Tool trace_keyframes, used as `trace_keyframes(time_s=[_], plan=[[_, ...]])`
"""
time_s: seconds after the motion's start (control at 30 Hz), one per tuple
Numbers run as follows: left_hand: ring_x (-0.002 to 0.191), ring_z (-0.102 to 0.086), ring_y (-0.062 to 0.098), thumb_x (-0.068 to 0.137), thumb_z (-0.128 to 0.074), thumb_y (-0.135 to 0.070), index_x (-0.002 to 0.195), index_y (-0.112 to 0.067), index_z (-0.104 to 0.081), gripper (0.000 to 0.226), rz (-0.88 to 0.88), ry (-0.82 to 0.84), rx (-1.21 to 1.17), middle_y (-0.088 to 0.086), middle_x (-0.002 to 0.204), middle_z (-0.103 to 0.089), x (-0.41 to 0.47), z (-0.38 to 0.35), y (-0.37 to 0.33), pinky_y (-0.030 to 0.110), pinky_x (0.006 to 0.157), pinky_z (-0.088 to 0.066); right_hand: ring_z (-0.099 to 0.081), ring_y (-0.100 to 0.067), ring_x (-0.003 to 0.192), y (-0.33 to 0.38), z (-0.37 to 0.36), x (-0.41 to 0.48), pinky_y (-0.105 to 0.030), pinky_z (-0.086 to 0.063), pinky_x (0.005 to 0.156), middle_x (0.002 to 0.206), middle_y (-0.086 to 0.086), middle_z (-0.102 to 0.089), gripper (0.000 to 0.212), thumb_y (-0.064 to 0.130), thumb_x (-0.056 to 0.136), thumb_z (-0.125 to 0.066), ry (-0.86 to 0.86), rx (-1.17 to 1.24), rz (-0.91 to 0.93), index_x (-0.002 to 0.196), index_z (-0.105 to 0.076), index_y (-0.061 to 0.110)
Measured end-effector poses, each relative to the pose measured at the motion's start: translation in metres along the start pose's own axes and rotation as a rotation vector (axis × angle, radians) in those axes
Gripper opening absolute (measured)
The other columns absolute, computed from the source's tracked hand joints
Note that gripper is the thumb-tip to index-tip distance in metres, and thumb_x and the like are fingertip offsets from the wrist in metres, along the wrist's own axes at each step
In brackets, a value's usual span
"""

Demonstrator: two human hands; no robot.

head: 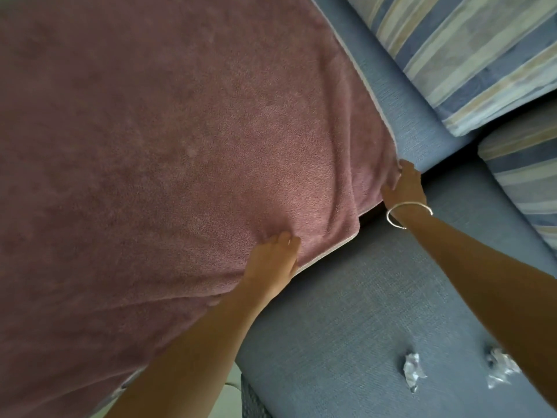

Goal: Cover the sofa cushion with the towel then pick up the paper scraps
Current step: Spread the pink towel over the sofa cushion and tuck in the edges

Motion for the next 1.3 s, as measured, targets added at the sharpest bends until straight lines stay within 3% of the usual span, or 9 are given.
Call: trace_keyframes(time_s=[0.1,0.23,0.47,0.67,0.83,1.03,1.1,1.17,1.3], plan=[[0.053,-0.061,0.013,0.053,-0.084,-0.028,0.08,-0.014,-0.064,0.037,0.03,-0.091,0.056,0.0,0.068,-0.061,0.007,0.001,0.005,0.02,0.039,-0.045,-0.051,-0.044,0.114,-0.005,0.0,0.022,-0.049,-0.042,0.1,0.131,-0.027,-0.044,0.05,0.012,0.087,-0.058,0.057,0.047,-0.083,0.128,-0.036,-0.004],[0.041,-0.054,0.008,0.045,-0.087,-0.032,0.069,-0.018,-0.063,0.037,0.039,-0.129,0.126,-0.005,0.056,-0.058,0.018,0.005,0.005,0.015,0.033,-0.036,-0.056,-0.044,0.108,-0.005,0.004,0.037,-0.044,-0.045,0.09,0.119,-0.029,-0.057,0.036,0.02,0.088,-0.053,0.052,-0.065,-0.114,0.115,-0.049,-0.004],[0.059,-0.057,0.014,0.044,-0.087,-0.029,0.074,-0.018,-0.064,0.04,-0.015,-0.149,0.19,-0.002,0.071,-0.061,0.026,0.008,-0.001,0.023,0.049,-0.045,-0.053,-0.048,0.105,-0.011,0.053,0.045,-0.045,-0.043,0.086,0.114,-0.033,-0.055,0.03,0.018,0.089,-0.048,-0.1,-0.42,0.003,0.112,-0.046,-0.002],[0.065,-0.056,0.016,0.032,-0.091,-0.027,0.082,-0.02,-0.06,0.06,-0.049,-0.16,0.161,-0.001,0.078,-0.06,0.021,-0.002,0.003,0.025,0.056,-0.047,-0.05,-0.046,0.114,-0.017,0.028,0.054,-0.045,-0.042,0.092,0.123,-0.031,-0.052,0.036,0.014,0.088,-0.048,-0.039,-0.288,-0.16,0.119,-0.043,-0.003],[0.077,-0.06,0.018,0.041,-0.087,-0.028,0.094,-0.022,-0.062,0.059,-0.131,-0.194,0.144,0.001,0.091,-0.064,0.014,-0.014,0.004,0.028,0.066,-0.051,-0.055,-0.049,0.1,-0.017,0.035,0.054,-0.046,-0.042,0.085,0.104,-0.037,-0.059,0.028,0.007,0.083,-0.053,-0.134,-0.375,0.003,0.106,-0.047,-0.007],[0.107,-0.043,0.022,0.051,-0.08,-0.018,0.101,-0.02,-0.06,0.054,-0.226,-0.214,0.147,0.006,0.119,-0.044,-0.007,-0.029,0.007,0.035,0.093,-0.039,-0.046,-0.043,0.12,-0.054,0.042,0.05,-0.048,-0.038,0.099,0.126,-0.029,-0.049,0.037,0.005,0.083,-0.058,-0.126,-0.439,-0.246,0.118,-0.048,-0.004],[0.112,-0.041,0.023,0.055,-0.079,-0.014,0.104,-0.02,-0.056,0.054,-0.24,-0.243,0.157,0.007,0.124,-0.04,-0.017,-0.033,0.015,0.037,0.098,-0.032,-0.053,-0.045,0.108,-0.033,0.031,0.04,-0.049,-0.046,0.087,0.115,-0.032,-0.054,0.026,0.001,0.083,-0.054,-0.161,-0.513,-0.032,0.107,-0.054,-0.007],[0.113,-0.041,0.023,0.057,-0.079,-0.013,0.107,-0.019,-0.051,0.058,-0.211,-0.266,0.14,0.007,0.125,-0.04,-0.031,-0.036,0.024,0.038,0.101,-0.035,-0.06,-0.045,0.086,0.001,0.004,0.015,-0.046,-0.051,0.069,0.093,-0.031,-0.059,0.013,-0.003,0.08,-0.052,-0.217,-0.55,0.383,0.092,-0.058,-0.008],[0.111,-0.041,0.022,0.048,-0.086,-0.021,0.113,-0.018,-0.048,0.076,-0.116,-0.221,0.111,0.008,0.123,-0.041,-0.071,-0.042,0.049,0.039,0.092,-0.051,-0.058,-0.027,0.053,0.055,-0.071,-0.084,-0.029,-0.047,0.047,0.063,-0.01,-0.059,0.013,0.008,0.065,-0.044,-0.046,-0.417,1.112,0.074,-0.054,0.007]])
Point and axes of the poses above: each hand's wrist, its own x-axis towards the middle knuckle, its own z-axis out of the back of the hand, y = z × x, the point moved 5 cm from there along x, towards the middle knuckle
